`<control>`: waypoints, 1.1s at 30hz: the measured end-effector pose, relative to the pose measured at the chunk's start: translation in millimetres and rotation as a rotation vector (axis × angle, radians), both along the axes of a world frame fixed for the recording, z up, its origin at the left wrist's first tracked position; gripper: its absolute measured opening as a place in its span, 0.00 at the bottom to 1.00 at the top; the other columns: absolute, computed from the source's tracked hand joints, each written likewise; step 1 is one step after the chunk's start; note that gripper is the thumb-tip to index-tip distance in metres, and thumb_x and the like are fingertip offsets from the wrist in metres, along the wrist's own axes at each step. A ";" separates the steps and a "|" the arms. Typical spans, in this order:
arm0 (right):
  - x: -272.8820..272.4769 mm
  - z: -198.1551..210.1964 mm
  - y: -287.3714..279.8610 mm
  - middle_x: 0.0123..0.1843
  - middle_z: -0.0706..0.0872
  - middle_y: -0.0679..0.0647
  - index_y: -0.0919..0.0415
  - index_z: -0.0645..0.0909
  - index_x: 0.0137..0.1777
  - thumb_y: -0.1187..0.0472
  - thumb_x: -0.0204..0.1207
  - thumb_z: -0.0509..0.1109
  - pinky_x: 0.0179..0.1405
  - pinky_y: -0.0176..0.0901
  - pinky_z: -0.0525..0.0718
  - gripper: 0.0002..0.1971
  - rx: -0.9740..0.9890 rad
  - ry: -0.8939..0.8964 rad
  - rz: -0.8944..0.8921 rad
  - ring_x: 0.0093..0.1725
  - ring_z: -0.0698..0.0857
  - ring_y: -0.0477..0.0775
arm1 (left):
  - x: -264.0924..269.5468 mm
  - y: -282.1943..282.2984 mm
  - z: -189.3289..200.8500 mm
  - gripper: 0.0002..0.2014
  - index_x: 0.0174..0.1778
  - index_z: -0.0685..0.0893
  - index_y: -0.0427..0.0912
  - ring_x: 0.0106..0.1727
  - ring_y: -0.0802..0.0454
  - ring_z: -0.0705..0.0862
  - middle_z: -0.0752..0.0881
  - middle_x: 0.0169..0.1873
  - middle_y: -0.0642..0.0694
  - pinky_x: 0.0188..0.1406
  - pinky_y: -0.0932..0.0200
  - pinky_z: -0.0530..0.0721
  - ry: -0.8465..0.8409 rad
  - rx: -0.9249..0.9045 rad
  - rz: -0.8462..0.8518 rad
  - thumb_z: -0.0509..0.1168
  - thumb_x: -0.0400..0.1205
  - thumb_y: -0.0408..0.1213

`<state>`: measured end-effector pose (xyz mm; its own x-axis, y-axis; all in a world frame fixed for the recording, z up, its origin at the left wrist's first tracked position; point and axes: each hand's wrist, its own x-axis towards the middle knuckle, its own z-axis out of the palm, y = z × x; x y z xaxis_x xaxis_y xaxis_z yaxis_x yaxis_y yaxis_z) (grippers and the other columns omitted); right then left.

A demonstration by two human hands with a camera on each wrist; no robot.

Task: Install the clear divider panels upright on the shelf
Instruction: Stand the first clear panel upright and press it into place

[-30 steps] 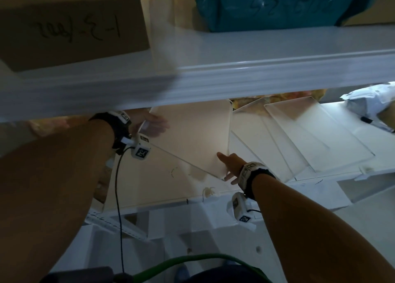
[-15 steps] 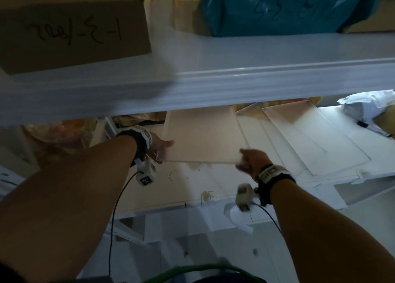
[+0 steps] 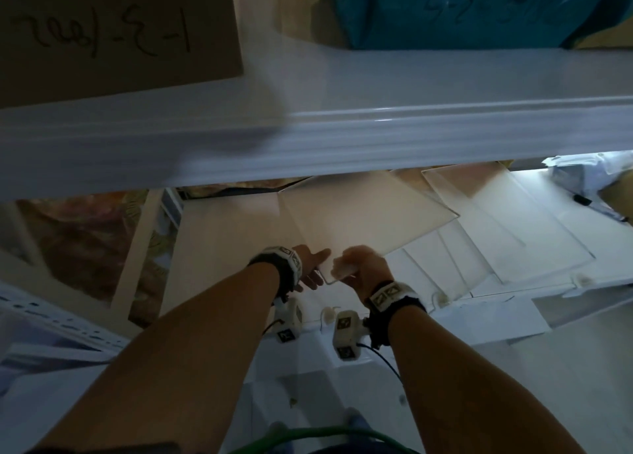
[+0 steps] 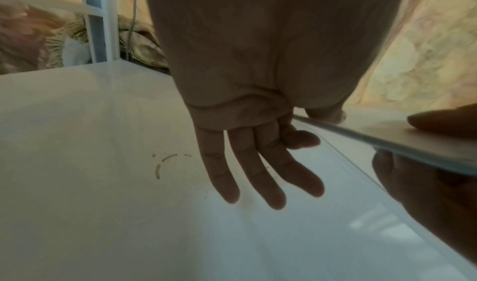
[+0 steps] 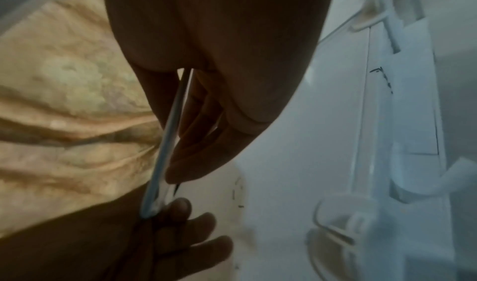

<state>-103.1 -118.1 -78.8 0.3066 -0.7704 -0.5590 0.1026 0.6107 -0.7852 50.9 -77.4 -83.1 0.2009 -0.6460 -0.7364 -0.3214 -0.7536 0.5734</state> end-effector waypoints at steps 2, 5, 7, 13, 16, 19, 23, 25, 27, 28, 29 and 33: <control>-1.7 -7.3 6.2 0.33 0.87 0.67 0.69 0.81 0.44 0.73 0.75 0.64 0.33 0.51 0.88 0.05 0.027 0.048 0.090 0.33 0.88 0.64 | 2.2 3.0 -7.1 0.33 0.47 0.87 0.35 0.43 0.49 0.92 0.92 0.31 0.48 0.49 0.49 0.90 -0.016 0.012 -0.008 0.54 0.84 0.64; -10.2 -16.4 13.0 0.38 0.88 0.70 0.74 0.82 0.49 0.68 0.79 0.68 0.35 0.53 0.89 0.07 0.127 0.114 0.254 0.36 0.89 0.66 | 8.8 8.0 -19.0 0.33 0.49 0.87 0.33 0.47 0.45 0.92 0.93 0.36 0.45 0.55 0.45 0.89 -0.058 0.051 -0.062 0.54 0.84 0.64; -12.7 -18.6 16.9 0.38 0.88 0.72 0.76 0.83 0.48 0.63 0.80 0.69 0.37 0.55 0.90 0.12 0.173 0.176 0.368 0.37 0.90 0.68 | 9.5 11.1 -27.3 0.33 0.43 0.86 0.35 0.42 0.45 0.91 0.91 0.37 0.44 0.52 0.49 0.89 -0.103 0.080 -0.088 0.55 0.84 0.64; -7.9 -7.1 10.4 0.35 0.87 0.75 0.78 0.82 0.44 0.62 0.82 0.66 0.40 0.63 0.90 0.15 0.036 0.282 0.432 0.33 0.89 0.69 | -0.5 10.9 -46.8 0.32 0.57 0.84 0.35 0.56 0.40 0.85 0.87 0.54 0.37 0.63 0.50 0.79 -0.329 -0.040 -0.199 0.45 0.89 0.58; -10.4 -8.9 5.2 0.29 0.87 0.71 0.75 0.81 0.39 0.63 0.82 0.66 0.38 0.63 0.91 0.15 -0.041 0.379 0.448 0.27 0.88 0.65 | -10.1 7.3 -53.9 0.25 0.72 0.77 0.33 0.71 0.38 0.77 0.78 0.71 0.33 0.70 0.51 0.72 -0.376 -0.102 -0.220 0.46 0.92 0.47; -12.4 -19.9 2.6 0.31 0.87 0.68 0.72 0.81 0.40 0.60 0.82 0.65 0.41 0.60 0.91 0.15 -0.151 0.564 0.514 0.33 0.89 0.65 | -18.2 6.7 -52.2 0.18 0.69 0.77 0.32 0.68 0.36 0.78 0.78 0.69 0.32 0.67 0.49 0.76 -0.422 -0.129 -0.282 0.52 0.89 0.37; -10.8 -29.1 4.1 0.31 0.90 0.61 0.69 0.84 0.38 0.62 0.80 0.61 0.34 0.53 0.92 0.14 -0.350 0.764 0.692 0.30 0.91 0.57 | -13.4 13.2 -57.1 0.24 0.76 0.70 0.38 0.70 0.36 0.74 0.73 0.72 0.35 0.67 0.49 0.75 -0.448 -0.110 -0.406 0.57 0.83 0.35; -13.0 -30.0 7.2 0.29 0.89 0.59 0.66 0.84 0.34 0.65 0.76 0.60 0.29 0.48 0.91 0.13 -0.410 0.817 0.723 0.27 0.90 0.54 | -12.8 13.9 -60.4 0.28 0.80 0.67 0.41 0.71 0.37 0.73 0.72 0.72 0.37 0.70 0.47 0.75 -0.466 -0.121 -0.443 0.59 0.81 0.35; -13.0 -30.3 11.1 0.30 0.89 0.58 0.64 0.82 0.33 0.65 0.73 0.61 0.26 0.43 0.89 0.11 -0.459 0.823 0.714 0.27 0.89 0.53 | -13.5 15.9 -61.9 0.31 0.82 0.64 0.44 0.73 0.38 0.72 0.72 0.73 0.38 0.72 0.46 0.74 -0.481 -0.122 -0.462 0.61 0.80 0.35; -11.7 -29.5 12.6 0.30 0.89 0.59 0.64 0.82 0.33 0.65 0.73 0.61 0.26 0.43 0.89 0.11 -0.475 0.821 0.712 0.27 0.89 0.54 | -13.9 16.9 -63.3 0.32 0.82 0.63 0.46 0.73 0.38 0.71 0.71 0.74 0.39 0.72 0.45 0.74 -0.483 -0.119 -0.457 0.61 0.80 0.37; -10.0 -28.3 13.3 0.30 0.89 0.59 0.64 0.82 0.33 0.65 0.73 0.61 0.27 0.44 0.89 0.11 -0.488 0.823 0.713 0.27 0.89 0.55 | -14.4 18.0 -64.1 0.32 0.82 0.64 0.47 0.74 0.38 0.71 0.71 0.74 0.40 0.72 0.44 0.74 -0.493 -0.111 -0.450 0.62 0.79 0.38; -2.8 -21.3 12.2 0.31 0.89 0.60 0.66 0.83 0.35 0.64 0.74 0.63 0.27 0.45 0.89 0.10 -0.516 0.814 0.741 0.27 0.89 0.55 | -17.9 22.1 -60.9 0.30 0.78 0.67 0.45 0.73 0.36 0.69 0.70 0.74 0.39 0.72 0.40 0.73 -0.508 -0.089 -0.440 0.65 0.79 0.46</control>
